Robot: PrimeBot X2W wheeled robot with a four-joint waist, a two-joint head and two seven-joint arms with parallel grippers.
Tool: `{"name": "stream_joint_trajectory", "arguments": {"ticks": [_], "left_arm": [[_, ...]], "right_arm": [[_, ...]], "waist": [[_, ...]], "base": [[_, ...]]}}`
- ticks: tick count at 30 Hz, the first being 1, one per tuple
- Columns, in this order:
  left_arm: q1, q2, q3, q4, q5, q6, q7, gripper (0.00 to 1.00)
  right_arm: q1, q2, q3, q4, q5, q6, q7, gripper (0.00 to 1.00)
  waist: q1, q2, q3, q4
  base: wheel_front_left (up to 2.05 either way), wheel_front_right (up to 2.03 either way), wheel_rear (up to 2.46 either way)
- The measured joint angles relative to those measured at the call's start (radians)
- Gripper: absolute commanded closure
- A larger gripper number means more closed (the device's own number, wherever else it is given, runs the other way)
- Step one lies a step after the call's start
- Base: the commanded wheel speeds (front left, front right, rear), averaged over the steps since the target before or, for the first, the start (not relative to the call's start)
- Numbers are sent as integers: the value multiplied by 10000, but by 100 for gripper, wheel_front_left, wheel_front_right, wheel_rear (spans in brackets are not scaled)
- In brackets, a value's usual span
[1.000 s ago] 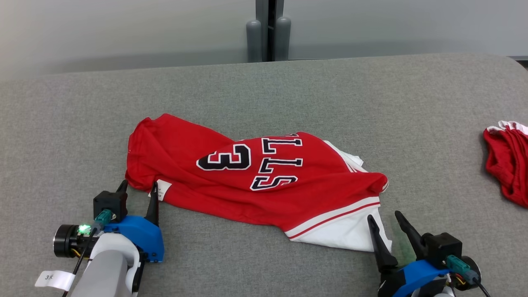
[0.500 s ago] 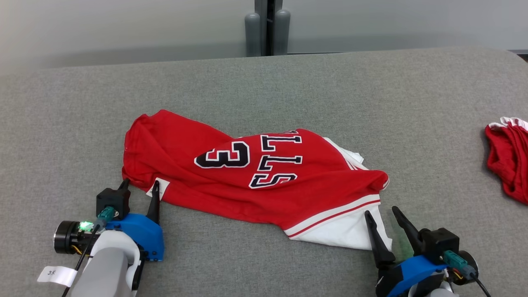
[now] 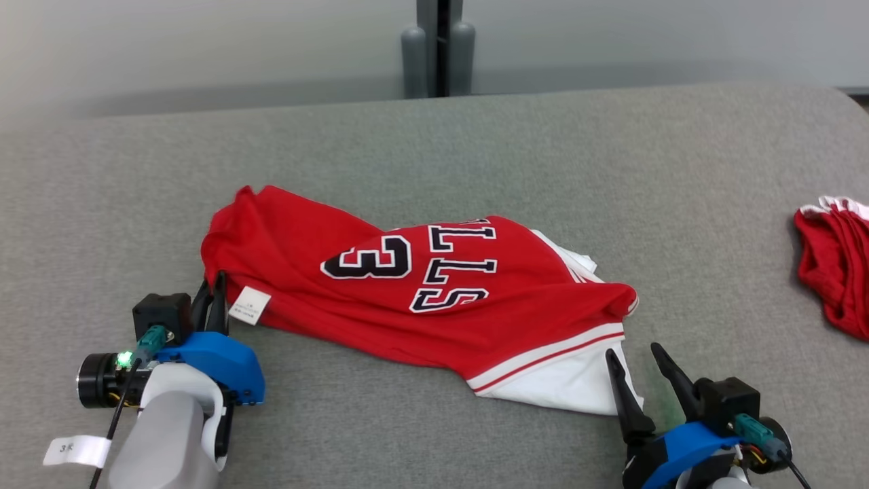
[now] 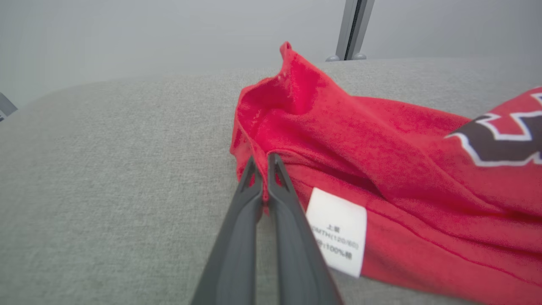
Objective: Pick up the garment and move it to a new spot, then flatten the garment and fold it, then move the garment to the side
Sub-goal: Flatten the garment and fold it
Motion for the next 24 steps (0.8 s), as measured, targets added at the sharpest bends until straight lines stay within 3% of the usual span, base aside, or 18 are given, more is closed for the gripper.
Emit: {"name": "stream_joint_trajectory", "arguments": {"ticks": [12,24], "left_arm": [[2092,-792,631,-1505,-326,-86,-2,100],[3458,-1066,815,-1375,-750,-194,0,100]], "right_arm": [[894,4,-184,464,249,0,0,0],[1077,4,-186,443,245,0,0,0]], "waist": [[-3,0,-1805,1079],[-1,0,-2023,948]], "base": [[0,0,0],[0,0,0]]}}
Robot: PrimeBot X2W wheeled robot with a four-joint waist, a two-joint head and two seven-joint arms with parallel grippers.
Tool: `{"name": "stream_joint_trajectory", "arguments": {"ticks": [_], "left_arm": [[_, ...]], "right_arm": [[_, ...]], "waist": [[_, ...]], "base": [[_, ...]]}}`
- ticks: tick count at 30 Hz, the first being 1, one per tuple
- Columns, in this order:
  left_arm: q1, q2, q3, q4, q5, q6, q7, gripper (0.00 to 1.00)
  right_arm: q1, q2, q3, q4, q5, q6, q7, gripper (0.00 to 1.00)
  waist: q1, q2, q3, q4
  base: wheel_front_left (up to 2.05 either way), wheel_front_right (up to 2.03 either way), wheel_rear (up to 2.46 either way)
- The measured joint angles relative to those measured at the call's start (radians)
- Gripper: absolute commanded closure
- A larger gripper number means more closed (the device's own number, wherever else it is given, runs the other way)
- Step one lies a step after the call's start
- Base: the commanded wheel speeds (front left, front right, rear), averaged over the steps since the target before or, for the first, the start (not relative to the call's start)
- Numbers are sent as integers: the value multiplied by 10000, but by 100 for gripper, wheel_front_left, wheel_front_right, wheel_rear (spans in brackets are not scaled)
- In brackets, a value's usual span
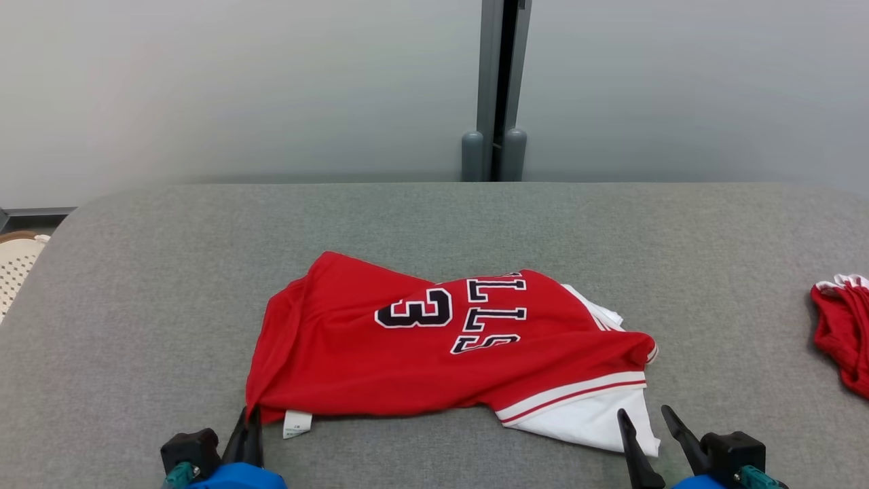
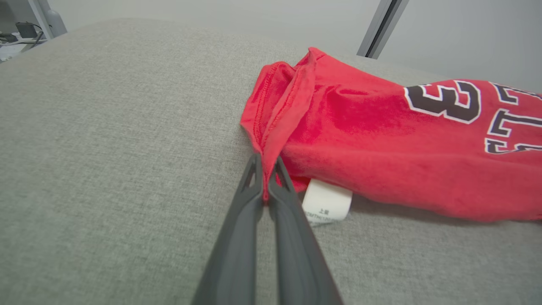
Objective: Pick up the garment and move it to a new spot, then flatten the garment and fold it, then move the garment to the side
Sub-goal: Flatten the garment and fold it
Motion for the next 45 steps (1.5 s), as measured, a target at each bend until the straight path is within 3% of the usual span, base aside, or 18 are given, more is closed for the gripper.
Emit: {"name": "stream_joint_trajectory", "arguments": {"ticks": [7,9,10,15,23,36,45], "left_arm": [[-684,238,290,581,-6,165,-2,100],[-904,307,414,1074,-75,261,-2,52],[-999,334,477,1304,-125,311,0,0],[-1350,470,846,1392,-209,700,0,0],[-595,483,1294,111,311,1181,0,0],[1855,-25,1103,-1697,1009,1005,0,0],[2073,-77,744,-1687,1018,867,0,0]], "right_arm": [[-4,0,-15,-40,-73,0,0,0],[-12,-2,13,-38,-73,-2,0,0],[-39,0,35,-36,-73,0,0,0],[-137,-4,-21,-109,-73,-2,0,0],[-146,0,-244,-750,-217,0,0,0],[641,-2,-497,-1221,-543,0,0,0],[697,4,-25,-54,-514,0,0,0]], "waist": [[1,0,242,-266],[2,0,349,-356],[2,0,393,-403],[2,0,475,-546],[2,0,175,-540],[0,0,-510,-461],[0,0,-537,-331]], "base": [[0,0,0],[0,0,0],[0,0,0],[0,0,0],[0,0,0],[0,0,0],[0,0,0]]}}
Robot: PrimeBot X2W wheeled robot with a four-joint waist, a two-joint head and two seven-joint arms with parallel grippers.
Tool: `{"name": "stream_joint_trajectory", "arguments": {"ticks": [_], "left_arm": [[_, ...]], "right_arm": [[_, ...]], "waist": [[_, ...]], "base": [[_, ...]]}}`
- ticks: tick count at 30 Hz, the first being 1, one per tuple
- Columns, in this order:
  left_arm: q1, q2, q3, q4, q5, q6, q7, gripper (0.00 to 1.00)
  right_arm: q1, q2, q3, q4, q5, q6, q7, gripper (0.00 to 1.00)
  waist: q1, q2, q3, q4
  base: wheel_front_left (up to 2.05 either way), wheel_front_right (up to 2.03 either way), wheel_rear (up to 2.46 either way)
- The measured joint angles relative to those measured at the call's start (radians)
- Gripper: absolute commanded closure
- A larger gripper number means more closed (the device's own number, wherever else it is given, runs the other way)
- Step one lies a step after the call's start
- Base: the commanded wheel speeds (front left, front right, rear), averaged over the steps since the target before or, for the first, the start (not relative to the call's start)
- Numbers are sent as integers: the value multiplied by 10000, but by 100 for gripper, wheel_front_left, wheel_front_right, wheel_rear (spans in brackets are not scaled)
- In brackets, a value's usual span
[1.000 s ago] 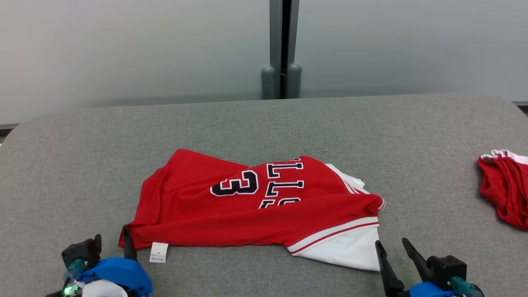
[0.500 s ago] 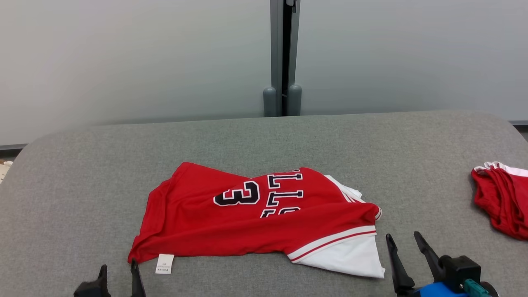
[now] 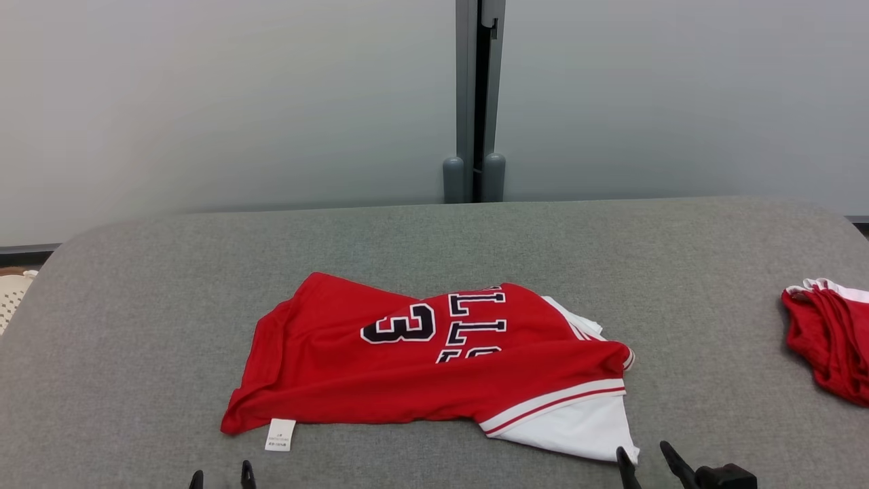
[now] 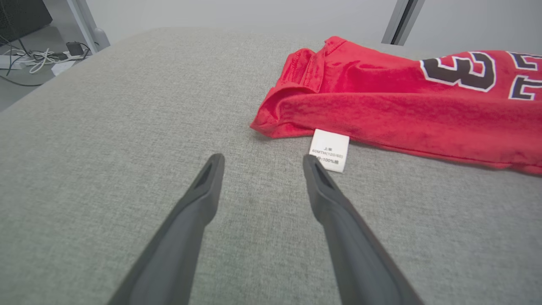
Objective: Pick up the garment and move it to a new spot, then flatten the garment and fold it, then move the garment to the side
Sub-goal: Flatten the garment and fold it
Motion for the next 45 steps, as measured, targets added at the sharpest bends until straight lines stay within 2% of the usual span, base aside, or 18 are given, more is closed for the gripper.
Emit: {"name": "stream_joint_trajectory", "arguments": {"ticks": [12,18,22,27,31,38,45], "left_arm": [[-81,-6,-472,184,-512,50,0,0],[-81,-6,-468,234,-522,58,0,0],[-89,-6,-520,219,-568,58,0,0],[-105,-8,-623,182,-598,59,0,0],[-173,-6,-652,171,-589,59,0,0],[-300,-8,-832,238,-564,46,0,0],[-456,-8,-888,291,-566,35,0,0]], "right_arm": [[-408,-2,261,863,-965,0,0,0],[-602,-4,253,1122,-1053,0,0,0],[-650,-4,249,1091,-692,0,0,0],[-780,-4,182,476,466,-2,0,0],[-1224,0,21,351,435,0,0,0],[-2363,-8,-685,2102,-545,-2,2,0],[-3501,-4,-773,3503,-934,-2,36,0]], "waist": [[0,0,224,203],[0,0,270,282],[0,0,293,302],[1,0,366,283],[2,0,444,258],[2,0,561,417],[2,0,804,588]], "base": [[0,0,0],[0,0,0],[0,0,0],[0,0,0],[0,0,0],[0,0,0],[0,0,0]]}}
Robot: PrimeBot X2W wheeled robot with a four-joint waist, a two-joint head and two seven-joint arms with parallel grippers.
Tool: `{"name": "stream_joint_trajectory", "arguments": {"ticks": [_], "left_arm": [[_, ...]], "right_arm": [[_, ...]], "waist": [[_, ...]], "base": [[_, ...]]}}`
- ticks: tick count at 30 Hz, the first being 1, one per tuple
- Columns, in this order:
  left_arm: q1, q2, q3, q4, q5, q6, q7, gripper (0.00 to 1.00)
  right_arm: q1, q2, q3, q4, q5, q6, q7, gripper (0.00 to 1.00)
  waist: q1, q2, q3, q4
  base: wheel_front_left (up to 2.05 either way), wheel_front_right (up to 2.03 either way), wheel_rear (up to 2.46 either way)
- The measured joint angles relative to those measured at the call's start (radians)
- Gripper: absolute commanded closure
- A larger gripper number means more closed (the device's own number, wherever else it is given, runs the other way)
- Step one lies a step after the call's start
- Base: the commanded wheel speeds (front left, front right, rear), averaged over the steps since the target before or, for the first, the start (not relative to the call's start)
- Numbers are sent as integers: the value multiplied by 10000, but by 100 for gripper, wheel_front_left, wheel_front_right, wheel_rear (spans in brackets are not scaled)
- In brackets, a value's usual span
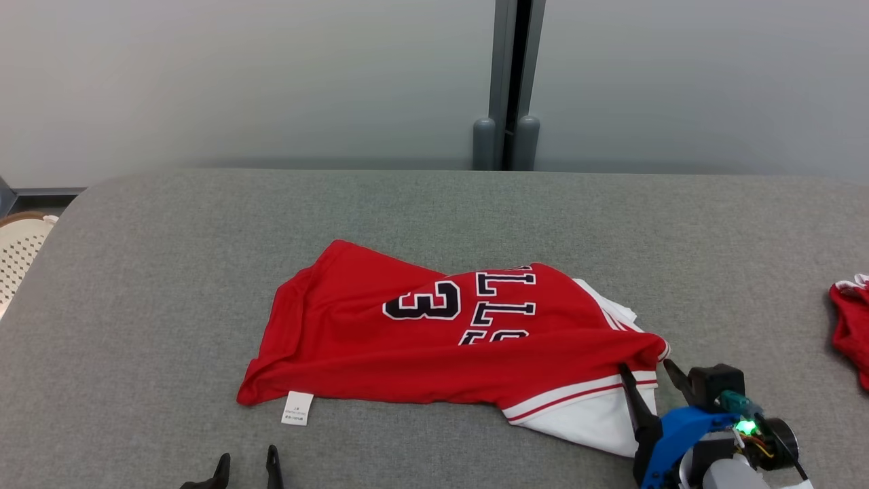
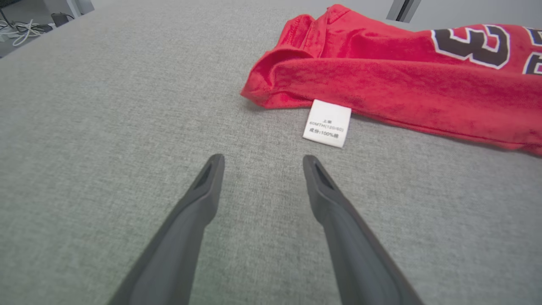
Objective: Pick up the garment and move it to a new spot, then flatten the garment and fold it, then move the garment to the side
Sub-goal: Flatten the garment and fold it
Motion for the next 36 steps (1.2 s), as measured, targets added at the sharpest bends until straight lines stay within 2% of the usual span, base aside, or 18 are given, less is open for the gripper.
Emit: {"name": "stream_joint_trajectory", "arguments": {"ticks": [10,11,12,13,14,17,24,31,32,33,36], "left_arm": [[-307,0,-84,-13,31,-73,0,0],[-355,2,-109,-6,29,-75,0,0],[-409,2,-142,-2,19,-75,0,0],[-453,2,-180,-4,12,-75,0,0],[-475,0,-222,0,2,-75,0,0],[-562,0,-290,4,-4,-77,0,0],[-877,2,-489,-90,-13,-163,0,0],[-1095,0,-681,-69,-13,-249,0,0],[-1146,-2,-715,-44,-17,-249,0,0],[-1177,0,-731,-27,-23,-247,0,0],[-1191,0,-727,-6,-29,-221,0,0]], "right_arm": [[-1221,-13,-593,1106,-909,2,-8,0],[-1295,-8,-602,1246,-943,0,-8,21],[-1361,-6,-637,1383,-974,2,-8,55],[-1431,-8,-683,1507,-989,2,-8,82],[-1523,-6,-738,1616,-991,2,-8,100],[-1694,-10,-882,1707,-1016,2,-8,100],[-2428,-6,-1227,481,-1049,0,-19,100],[-3414,2,-1239,713,-1603,0,-19,100],[-3591,4,-1432,690,-1791,2,-19,84],[-3626,8,-1576,631,-1831,2,-19,0],[-3560,2,-1712,435,-1824,0,-19,0]], "waist": [[1,0,480,267],[0,0,514,287],[0,0,547,303],[0,0,582,317],[1,0,622,330],[0,0,695,364],[0,0,1029,517],[0,0,1257,726],[0,0,1302,805],[0,0,1302,843],[0,0,1170,896]], "base": [[0,0,0],[0,0,0],[0,0,0],[0,0,0],[0,0,0],[0,0,0],[0,0,0],[0,0,0],[0,0,0],[0,0,0],[0,0,0]]}}
